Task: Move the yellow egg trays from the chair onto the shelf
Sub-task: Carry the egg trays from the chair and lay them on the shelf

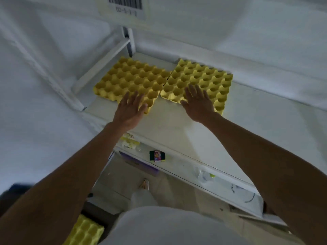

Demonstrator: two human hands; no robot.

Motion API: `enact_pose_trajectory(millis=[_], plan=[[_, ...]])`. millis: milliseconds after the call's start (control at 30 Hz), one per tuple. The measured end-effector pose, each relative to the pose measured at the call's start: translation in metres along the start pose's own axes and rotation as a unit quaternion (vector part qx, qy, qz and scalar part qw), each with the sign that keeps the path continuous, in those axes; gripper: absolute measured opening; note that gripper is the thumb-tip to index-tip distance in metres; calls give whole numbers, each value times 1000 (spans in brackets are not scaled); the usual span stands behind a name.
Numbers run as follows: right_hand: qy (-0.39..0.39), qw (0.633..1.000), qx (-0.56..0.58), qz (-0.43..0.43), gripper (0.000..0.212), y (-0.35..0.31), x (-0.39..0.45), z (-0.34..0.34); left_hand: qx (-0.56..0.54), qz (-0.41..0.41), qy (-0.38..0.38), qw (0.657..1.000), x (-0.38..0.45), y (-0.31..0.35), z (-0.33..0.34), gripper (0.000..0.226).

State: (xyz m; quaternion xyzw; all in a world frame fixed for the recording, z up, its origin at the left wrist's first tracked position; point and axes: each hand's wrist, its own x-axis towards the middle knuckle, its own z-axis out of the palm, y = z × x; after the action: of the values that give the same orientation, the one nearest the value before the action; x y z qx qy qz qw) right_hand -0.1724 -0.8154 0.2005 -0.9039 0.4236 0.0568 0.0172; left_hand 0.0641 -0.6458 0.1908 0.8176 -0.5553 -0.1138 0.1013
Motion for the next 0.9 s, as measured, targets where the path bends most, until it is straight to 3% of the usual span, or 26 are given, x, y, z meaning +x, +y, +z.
enact_pose_trajectory(millis=[200, 467, 633, 767, 900], plan=[[33, 965, -29, -257, 67, -52, -80, -1, -51, -140, 64, 987, -150, 43, 42, 65], [-31, 878, -34, -476, 67, -164, -247, 80, -50, -372, 18, 927, -404, 49, 79, 68], [-133, 855, -58, -497, 64, -220, -328, 129, -102, -501, -58, 857, -559, 51, 122, 70], [-193, 833, -82, -512, 59, -248, -367, 158, -105, -540, -64, 833, -651, 64, 151, 71], [-233, 824, -75, -511, 54, -272, -386, 181, -108, -551, -71, 824, -680, 54, 170, 71]])
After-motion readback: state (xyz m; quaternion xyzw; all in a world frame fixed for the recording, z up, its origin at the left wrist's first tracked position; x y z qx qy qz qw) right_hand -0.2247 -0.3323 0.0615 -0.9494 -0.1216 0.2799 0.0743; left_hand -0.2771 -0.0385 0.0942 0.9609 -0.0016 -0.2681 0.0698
